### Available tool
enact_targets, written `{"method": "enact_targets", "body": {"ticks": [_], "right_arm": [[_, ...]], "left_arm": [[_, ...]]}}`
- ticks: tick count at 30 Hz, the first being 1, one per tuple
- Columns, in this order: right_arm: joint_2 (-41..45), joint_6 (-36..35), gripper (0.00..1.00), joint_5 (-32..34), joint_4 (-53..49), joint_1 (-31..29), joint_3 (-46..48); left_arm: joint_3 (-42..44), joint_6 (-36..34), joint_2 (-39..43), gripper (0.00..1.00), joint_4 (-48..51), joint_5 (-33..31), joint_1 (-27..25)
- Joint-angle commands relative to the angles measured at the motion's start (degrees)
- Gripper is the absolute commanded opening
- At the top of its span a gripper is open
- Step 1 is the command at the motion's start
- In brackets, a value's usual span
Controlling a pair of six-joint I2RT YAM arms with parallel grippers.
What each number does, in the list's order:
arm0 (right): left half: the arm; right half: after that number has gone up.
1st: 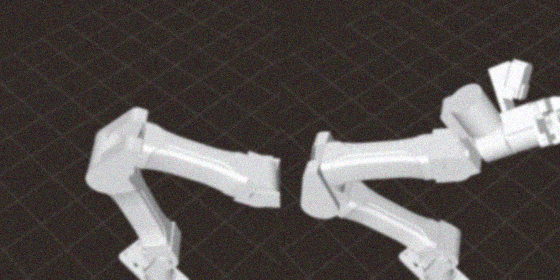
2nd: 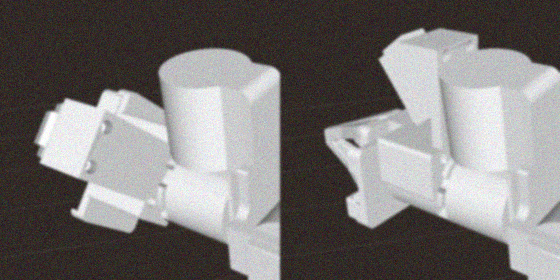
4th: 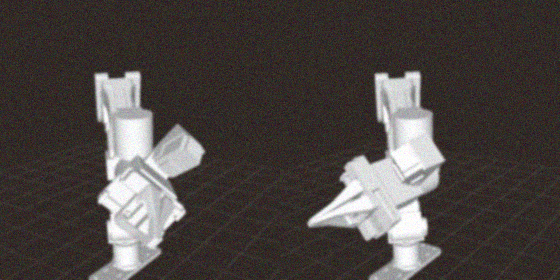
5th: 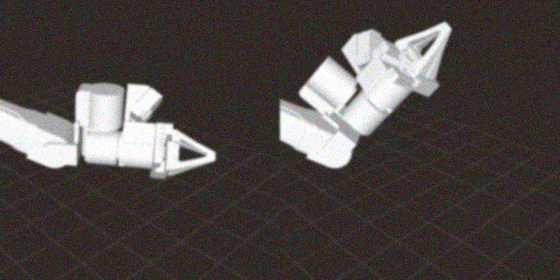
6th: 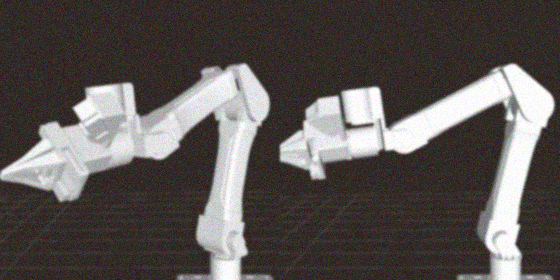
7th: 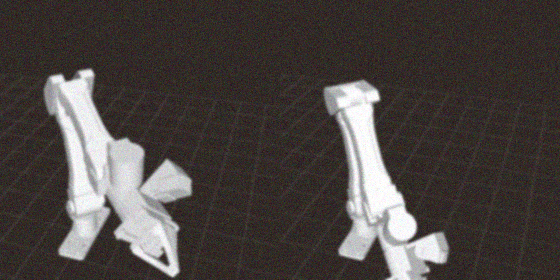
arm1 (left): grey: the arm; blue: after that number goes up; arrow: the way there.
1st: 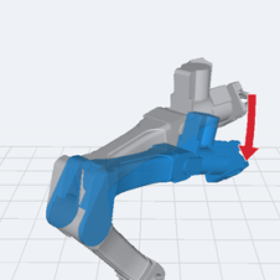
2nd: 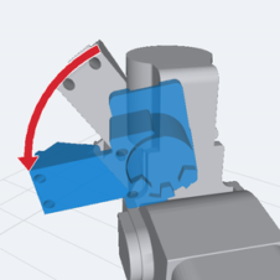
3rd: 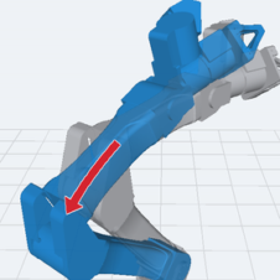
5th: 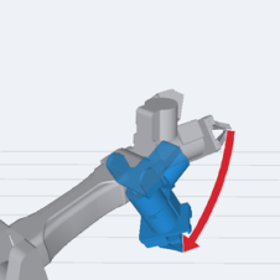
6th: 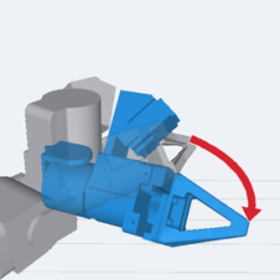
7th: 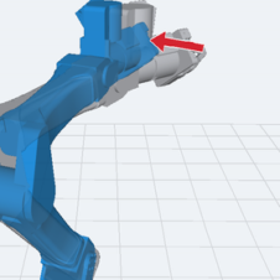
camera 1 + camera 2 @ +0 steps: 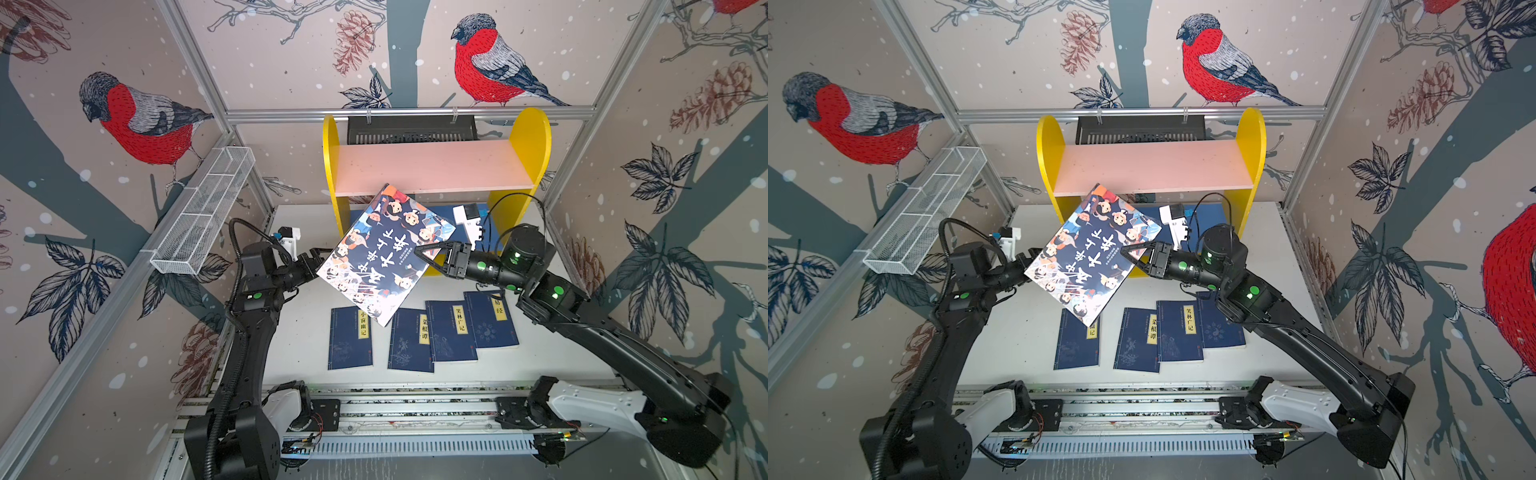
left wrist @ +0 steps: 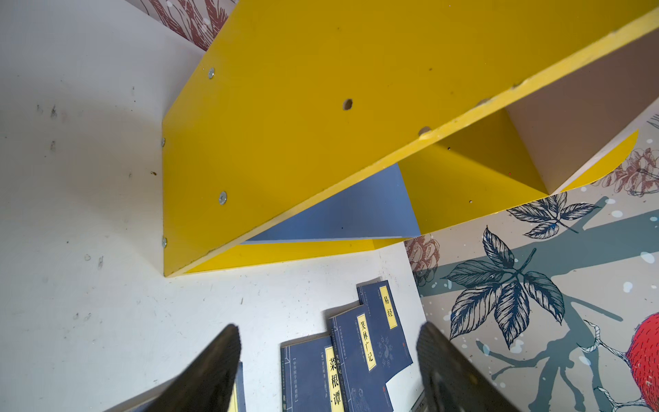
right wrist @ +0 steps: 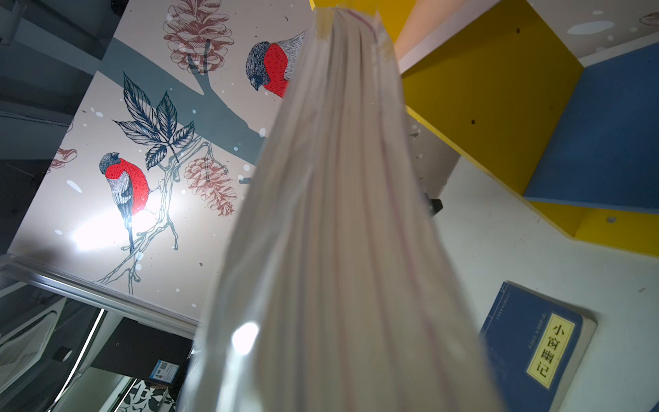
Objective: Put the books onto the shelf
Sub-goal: 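Lift the book toward the blue shelf with the right gripper while the left withdraws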
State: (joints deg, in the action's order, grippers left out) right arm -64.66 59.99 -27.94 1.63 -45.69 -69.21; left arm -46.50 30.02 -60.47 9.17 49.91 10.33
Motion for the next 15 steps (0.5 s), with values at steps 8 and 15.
{"method": "enact_targets", "body": {"ticks": [8, 15], "right_arm": [[-6.6, 2.4, 0.02, -2.1, 12.7, 6.5, -9.6], [-10.7, 4.2, 0.02, 2.3, 14.9, 8.5, -14.9]], "left_arm": [[1.0, 1.3, -0.3, 0.79, -5.7, 3.6, 0.1], [0.3, 3.3, -0.4, 0.78, -8.4, 5.2, 0.0]]}}
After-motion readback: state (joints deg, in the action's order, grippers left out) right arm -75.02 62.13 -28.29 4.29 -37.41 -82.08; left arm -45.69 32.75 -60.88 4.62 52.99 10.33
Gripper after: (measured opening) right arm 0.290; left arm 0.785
